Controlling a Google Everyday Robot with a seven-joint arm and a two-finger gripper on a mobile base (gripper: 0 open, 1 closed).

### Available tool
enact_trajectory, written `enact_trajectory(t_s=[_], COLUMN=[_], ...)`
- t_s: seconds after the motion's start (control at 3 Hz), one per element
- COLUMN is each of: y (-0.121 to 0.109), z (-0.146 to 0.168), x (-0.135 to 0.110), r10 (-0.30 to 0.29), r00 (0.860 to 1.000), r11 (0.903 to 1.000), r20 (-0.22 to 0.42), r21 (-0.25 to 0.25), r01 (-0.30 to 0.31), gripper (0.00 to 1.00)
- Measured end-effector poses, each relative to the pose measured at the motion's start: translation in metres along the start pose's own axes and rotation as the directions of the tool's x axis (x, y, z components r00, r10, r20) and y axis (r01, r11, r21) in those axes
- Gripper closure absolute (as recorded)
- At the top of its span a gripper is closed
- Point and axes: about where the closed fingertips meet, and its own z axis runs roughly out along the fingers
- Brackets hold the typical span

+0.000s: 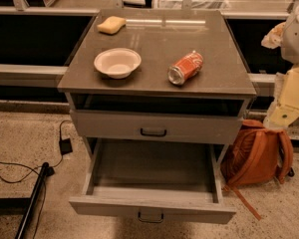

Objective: Place coke can into middle drawer

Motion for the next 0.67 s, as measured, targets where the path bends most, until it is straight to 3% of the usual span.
enact_trajectory(t_s=[0.33,0.67], y=[-0.005,-0.027], z=[0.003,0.024], x=[-0.003,-0.013], r10=[-0.018,-0.145], r00=[1.0,0.989], r11=[0.9998,0.9886], r20=[0.009,0.008], r21=[0.002,0.042], r01=[0.018,0.145], gripper=[0.0,0.0])
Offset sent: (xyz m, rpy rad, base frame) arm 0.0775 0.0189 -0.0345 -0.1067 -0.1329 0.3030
